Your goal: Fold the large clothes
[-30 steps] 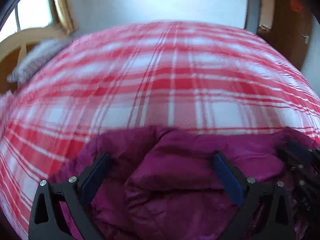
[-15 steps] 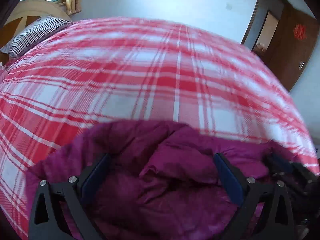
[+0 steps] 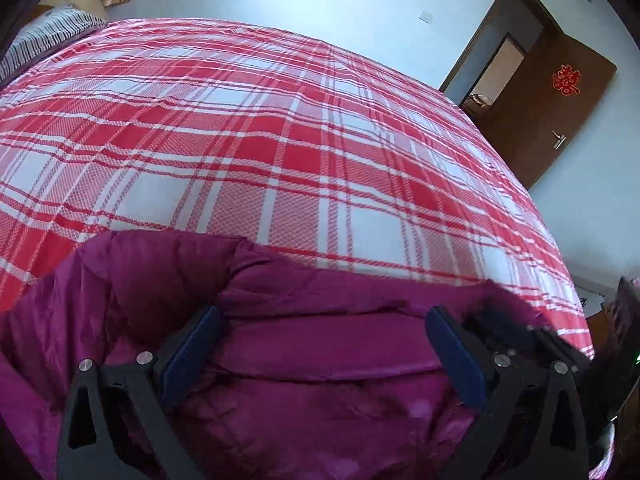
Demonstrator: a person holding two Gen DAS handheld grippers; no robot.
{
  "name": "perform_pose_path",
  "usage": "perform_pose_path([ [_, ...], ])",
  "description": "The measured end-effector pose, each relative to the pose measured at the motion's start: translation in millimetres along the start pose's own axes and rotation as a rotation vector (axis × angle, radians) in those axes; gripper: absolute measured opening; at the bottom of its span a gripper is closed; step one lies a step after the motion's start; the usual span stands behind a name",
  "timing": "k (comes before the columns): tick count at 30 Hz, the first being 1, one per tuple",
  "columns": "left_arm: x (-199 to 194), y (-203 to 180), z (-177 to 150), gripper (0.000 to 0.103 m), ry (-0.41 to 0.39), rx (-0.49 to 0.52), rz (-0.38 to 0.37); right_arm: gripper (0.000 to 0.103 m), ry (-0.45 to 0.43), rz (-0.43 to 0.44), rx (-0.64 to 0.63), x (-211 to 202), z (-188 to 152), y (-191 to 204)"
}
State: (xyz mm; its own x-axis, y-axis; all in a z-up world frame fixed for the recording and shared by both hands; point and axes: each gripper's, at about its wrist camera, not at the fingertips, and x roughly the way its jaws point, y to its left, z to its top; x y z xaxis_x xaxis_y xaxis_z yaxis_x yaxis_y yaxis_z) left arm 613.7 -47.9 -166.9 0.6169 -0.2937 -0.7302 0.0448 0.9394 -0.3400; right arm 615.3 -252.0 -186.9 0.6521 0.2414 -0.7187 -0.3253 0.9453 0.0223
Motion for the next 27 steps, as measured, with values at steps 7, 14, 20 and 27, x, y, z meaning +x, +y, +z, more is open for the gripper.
perform_pose_path([
  [7,13.7,-14.0,-4.5,0.102,0.006,0.097,0.137,0.029,0.007,0.002,0.002,1.5,0.1,0.9],
  [14,22.2,-17.2,-7.8,0.102,0.010,0.139,0.209,0.029,0.015,0.003,0.005,3.1,0.4,0.6],
  [20,27.4,-24.7,-9.2,0.102,0.021,0.173,0.273,0.029,0.019,-0.017,-0.012,4.5,0.9,3.7],
  [27,27.3,-24.6,-9.9,0.102,0.017,0.174,0.275,0.029,0.019,-0.020,-0.015,4.4,1.0,3.7],
])
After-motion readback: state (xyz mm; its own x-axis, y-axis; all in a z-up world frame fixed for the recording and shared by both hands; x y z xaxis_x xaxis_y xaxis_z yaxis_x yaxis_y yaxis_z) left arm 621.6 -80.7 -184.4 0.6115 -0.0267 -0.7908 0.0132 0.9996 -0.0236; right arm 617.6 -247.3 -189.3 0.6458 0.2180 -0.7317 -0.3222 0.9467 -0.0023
